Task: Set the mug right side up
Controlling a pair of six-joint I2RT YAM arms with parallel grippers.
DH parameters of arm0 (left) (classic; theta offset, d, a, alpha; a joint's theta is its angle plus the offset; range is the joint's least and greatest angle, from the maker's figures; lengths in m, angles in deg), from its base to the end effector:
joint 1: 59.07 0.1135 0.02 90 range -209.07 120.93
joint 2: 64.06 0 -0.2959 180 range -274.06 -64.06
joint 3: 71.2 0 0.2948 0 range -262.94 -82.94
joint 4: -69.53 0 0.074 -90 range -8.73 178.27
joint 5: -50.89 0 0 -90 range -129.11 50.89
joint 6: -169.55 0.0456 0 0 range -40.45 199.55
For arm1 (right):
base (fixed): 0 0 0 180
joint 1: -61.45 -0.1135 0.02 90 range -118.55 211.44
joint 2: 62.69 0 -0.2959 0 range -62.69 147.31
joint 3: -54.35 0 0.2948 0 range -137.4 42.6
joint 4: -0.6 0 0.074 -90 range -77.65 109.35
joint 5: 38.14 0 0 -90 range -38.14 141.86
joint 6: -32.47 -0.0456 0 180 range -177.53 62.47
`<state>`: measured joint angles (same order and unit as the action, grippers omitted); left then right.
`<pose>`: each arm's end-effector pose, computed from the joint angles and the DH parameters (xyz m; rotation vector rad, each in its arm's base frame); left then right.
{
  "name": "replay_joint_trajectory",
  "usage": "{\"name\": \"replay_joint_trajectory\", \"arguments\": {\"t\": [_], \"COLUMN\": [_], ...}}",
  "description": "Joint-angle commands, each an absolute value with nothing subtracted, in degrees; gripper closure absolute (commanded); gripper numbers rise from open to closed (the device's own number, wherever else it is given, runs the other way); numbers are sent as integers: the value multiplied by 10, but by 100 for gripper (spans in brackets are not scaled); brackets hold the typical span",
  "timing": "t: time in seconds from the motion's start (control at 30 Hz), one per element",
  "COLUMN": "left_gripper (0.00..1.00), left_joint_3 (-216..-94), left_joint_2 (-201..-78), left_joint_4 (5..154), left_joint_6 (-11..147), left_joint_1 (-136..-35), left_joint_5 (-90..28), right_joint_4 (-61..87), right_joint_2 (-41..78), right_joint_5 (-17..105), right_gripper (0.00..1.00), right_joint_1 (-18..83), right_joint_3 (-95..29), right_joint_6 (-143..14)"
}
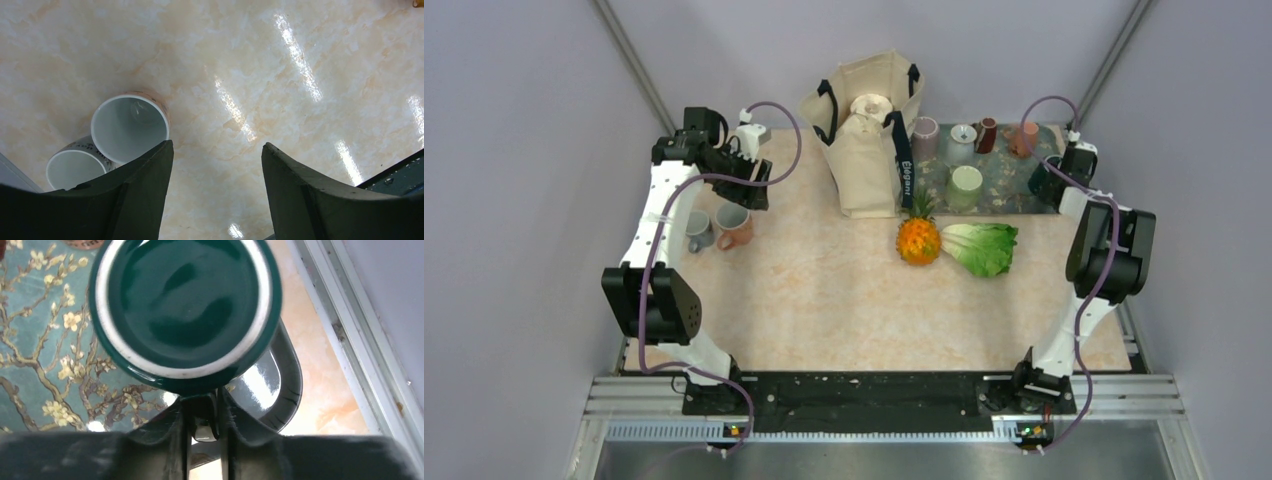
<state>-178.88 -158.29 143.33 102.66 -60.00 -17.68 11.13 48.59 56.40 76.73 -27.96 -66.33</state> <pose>0.3858 -0.0229 0.3760 0.6547 2.4628 -0.3430 0.4596 -0.1293 0.1705 0.5131 2.2030 -0.1498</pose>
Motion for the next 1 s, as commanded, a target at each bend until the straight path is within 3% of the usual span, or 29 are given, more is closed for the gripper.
{"name": "replay_joint_trajectory", "arguments": {"t": [0.0,0.03,0.6,0.8,0.97], "left_gripper": [30,30,30,29,25], "left_joint_3": [-1797,-1797,-1808,-1818,-1857], "left_joint_2": [-1579,-1578,-1554,-1524,-1501], "left_joint_4": [1422,1423,1420,1386,1325], "left_joint_6": [1022,1021,988,926,813], "left_joint_1": [-603,-603,-607,-609,-610], "left_joint_5": [-167,-166,-105,-5,90], "right_joint_4": [96,97,28,30,20], "right_joint_2": [492,489,245,155,95], "right_joint_5": [554,558,470,410,374], "right_gripper": [90,100,100,100,100], "right_joint_1": [773,773,771,740,656], "right_joint_3": [-304,-301,-188,-175,-188], "right_joint_6": [-659,-660,-720,-761,-800]}}
